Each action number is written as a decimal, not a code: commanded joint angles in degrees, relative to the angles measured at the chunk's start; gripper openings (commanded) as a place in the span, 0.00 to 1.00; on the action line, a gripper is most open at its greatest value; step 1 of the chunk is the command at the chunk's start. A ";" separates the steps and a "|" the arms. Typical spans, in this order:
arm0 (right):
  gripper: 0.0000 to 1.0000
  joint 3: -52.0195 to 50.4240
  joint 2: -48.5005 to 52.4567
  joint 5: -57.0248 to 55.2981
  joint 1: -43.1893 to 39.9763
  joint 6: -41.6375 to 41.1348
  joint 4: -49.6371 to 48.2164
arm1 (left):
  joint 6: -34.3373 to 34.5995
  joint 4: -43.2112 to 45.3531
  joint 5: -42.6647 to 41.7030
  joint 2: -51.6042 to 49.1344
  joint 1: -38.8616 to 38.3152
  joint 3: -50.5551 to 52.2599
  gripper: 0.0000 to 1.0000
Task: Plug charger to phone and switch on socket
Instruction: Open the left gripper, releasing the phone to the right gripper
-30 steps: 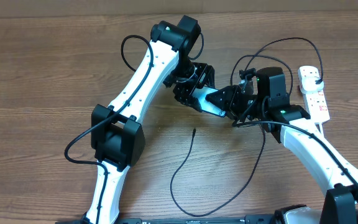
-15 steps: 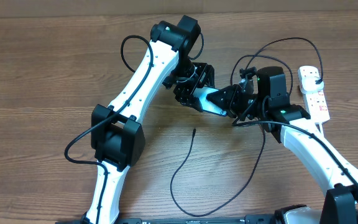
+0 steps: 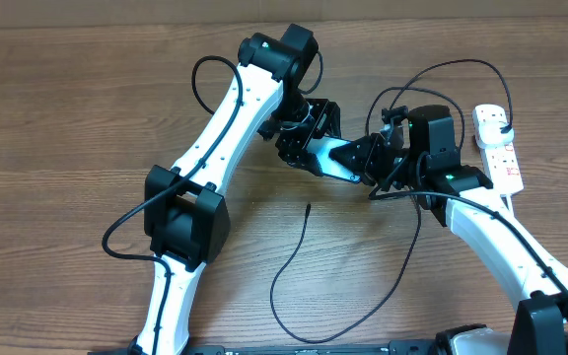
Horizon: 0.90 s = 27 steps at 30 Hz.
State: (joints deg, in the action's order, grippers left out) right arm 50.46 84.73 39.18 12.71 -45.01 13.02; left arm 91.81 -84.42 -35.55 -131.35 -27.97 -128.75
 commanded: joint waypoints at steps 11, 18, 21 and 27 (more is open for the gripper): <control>0.04 1.31 0.07 0.94 0.46 -0.20 -0.74 | 0.98 0.33 -8.85 -0.13 -0.61 -1.64 0.04; 0.04 1.31 0.07 0.94 0.46 -0.20 -0.74 | 0.96 0.33 -8.59 -0.13 -0.59 -1.64 0.73; 0.04 1.31 0.07 0.92 0.46 -0.17 -0.74 | 0.72 0.31 -6.71 -0.11 -0.59 -1.64 1.00; 0.04 1.31 0.07 0.87 0.00 0.31 0.74 | -8.33 0.26 -4.48 -0.11 0.90 -1.64 1.00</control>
State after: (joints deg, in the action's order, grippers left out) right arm 50.52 85.03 38.98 12.84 -45.91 13.72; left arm 89.41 -84.14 -40.10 -131.44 -28.03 -129.05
